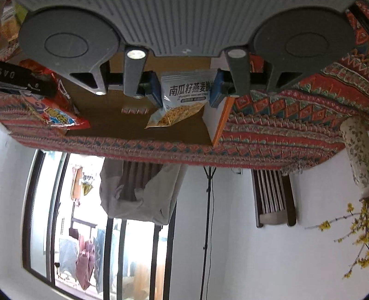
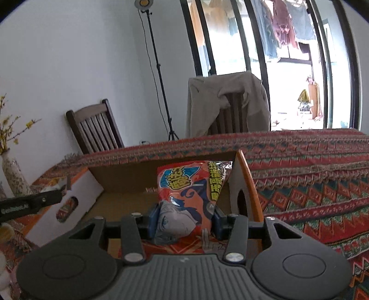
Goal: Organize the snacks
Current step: 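Carry both held bags over the orange box with both grippers, then open both grippers to drop the bags into the box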
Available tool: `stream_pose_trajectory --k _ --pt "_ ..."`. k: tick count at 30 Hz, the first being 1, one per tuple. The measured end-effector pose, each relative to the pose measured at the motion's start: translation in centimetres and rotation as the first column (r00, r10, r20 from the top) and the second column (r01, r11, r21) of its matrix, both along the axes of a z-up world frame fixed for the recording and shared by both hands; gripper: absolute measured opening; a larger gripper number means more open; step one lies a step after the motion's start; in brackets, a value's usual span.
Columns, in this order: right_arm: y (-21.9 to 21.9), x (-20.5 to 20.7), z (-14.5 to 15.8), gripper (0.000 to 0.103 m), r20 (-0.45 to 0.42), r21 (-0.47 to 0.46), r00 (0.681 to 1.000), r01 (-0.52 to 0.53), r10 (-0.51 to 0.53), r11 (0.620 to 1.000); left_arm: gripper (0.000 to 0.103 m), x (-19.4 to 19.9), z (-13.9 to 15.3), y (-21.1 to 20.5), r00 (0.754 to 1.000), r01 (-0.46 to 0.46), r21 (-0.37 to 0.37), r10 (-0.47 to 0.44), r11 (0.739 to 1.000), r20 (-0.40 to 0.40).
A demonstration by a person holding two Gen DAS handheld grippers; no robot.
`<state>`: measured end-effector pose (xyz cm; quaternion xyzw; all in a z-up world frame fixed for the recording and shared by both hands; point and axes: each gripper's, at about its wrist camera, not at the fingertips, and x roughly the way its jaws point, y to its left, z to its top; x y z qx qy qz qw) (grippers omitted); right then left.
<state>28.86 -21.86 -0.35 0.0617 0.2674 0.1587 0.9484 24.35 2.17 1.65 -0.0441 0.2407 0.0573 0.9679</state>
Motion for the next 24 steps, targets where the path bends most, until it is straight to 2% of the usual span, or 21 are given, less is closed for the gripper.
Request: stream_pose_trajectory --k 4,7,9,10,11,13,14,17,24 --pt "0.6 0.0 -0.8 0.046 -0.013 -0.041 1.000 -0.007 0.006 0.999 0.046 0.2 -1.0 0.3 1.000 0.014 -0.013 -0.014 1.000 -0.026" --pt "0.8 -0.4 -0.9 0.049 -0.008 -0.058 1.000 -0.018 0.017 0.998 0.054 0.1 -1.3 1.2 1.000 0.020 -0.055 -0.021 0.998 -0.019" --pt "0.9 -0.6 -1.0 0.055 0.000 -0.059 1.000 -0.027 0.027 0.998 0.073 -0.2 -1.4 1.4 1.000 0.010 -0.053 -0.011 0.999 -0.009" --pt "0.9 -0.7 -0.9 0.069 0.006 -0.059 1.000 -0.024 0.025 0.998 0.075 -0.3 -1.4 1.4 1.000 0.013 -0.054 -0.013 0.998 -0.001" --pt "0.9 -0.8 -0.9 0.088 0.012 -0.058 1.000 -0.020 0.020 0.998 0.081 -0.4 -1.4 1.5 1.000 0.021 -0.063 -0.021 0.998 0.004" --pt "0.4 -1.0 -0.9 0.100 0.025 -0.037 1.000 -0.014 0.015 0.999 0.092 -0.8 -1.1 1.3 0.999 0.043 -0.076 -0.041 0.996 0.024" --pt "0.2 -1.0 -0.8 0.101 0.025 -0.024 1.000 -0.012 0.013 1.000 0.103 -1.1 -1.0 1.2 0.998 0.049 -0.073 -0.046 0.996 0.037" --pt "-0.3 -1.1 -0.7 0.103 0.032 0.002 0.999 -0.004 0.004 1.000 0.103 -1.8 -0.7 0.6 0.997 0.023 -0.019 -0.021 1.000 0.073" --pt "-0.8 -1.5 -0.1 0.103 0.060 0.017 0.998 0.016 -0.017 1.000 0.103 -2.1 -0.4 0.4 0.996 0.029 -0.024 -0.026 0.999 0.087"
